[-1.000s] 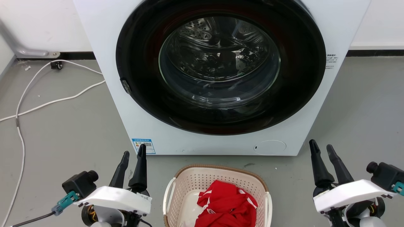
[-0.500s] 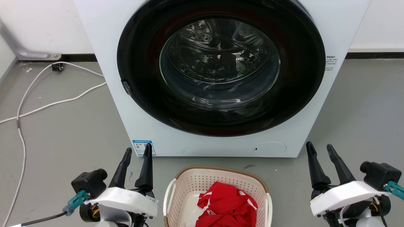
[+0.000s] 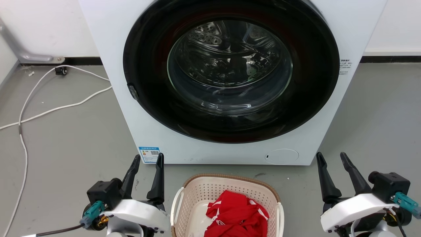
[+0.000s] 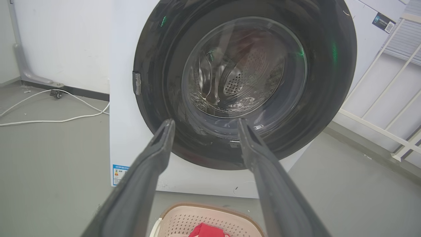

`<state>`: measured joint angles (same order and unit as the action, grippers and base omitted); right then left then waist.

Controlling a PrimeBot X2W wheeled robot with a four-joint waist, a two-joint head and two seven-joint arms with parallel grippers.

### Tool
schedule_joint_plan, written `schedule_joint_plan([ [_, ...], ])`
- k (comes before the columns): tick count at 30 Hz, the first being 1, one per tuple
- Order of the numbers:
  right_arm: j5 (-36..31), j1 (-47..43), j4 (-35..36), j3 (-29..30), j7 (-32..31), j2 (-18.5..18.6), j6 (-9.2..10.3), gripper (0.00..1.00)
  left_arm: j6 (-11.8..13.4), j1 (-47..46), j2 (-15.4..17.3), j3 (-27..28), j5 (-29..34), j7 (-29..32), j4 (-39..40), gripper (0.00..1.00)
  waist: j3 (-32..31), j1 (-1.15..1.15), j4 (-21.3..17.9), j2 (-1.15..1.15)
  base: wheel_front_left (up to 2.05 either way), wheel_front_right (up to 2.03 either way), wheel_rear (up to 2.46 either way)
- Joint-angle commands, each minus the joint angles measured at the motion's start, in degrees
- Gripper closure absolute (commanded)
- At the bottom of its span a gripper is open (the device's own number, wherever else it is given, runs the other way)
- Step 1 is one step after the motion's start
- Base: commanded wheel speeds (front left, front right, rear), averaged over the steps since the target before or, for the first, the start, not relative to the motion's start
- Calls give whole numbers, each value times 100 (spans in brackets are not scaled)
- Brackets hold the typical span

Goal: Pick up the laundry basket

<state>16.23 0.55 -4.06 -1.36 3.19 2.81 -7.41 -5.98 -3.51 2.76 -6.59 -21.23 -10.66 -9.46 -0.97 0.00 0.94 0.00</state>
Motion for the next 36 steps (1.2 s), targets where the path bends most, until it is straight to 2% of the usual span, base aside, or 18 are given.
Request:
schedule_joint_plan([
  [1,-153,-36,84,-15,27,13,-9,0,32,12,16,-10,154,-60,11,0,-3,0,0,0,0,0,0],
  [13,-740,-157,148,25,31,13,-11,0,138,-37,17,14,828,-236,-189,0,7,0,-17,0,0,0,0],
  [36,-1259,-228,154,8,267,12,-7,0,157,-55,18,-128,1599,-468,-273,0,56,0,1,0,0,0,0],
])
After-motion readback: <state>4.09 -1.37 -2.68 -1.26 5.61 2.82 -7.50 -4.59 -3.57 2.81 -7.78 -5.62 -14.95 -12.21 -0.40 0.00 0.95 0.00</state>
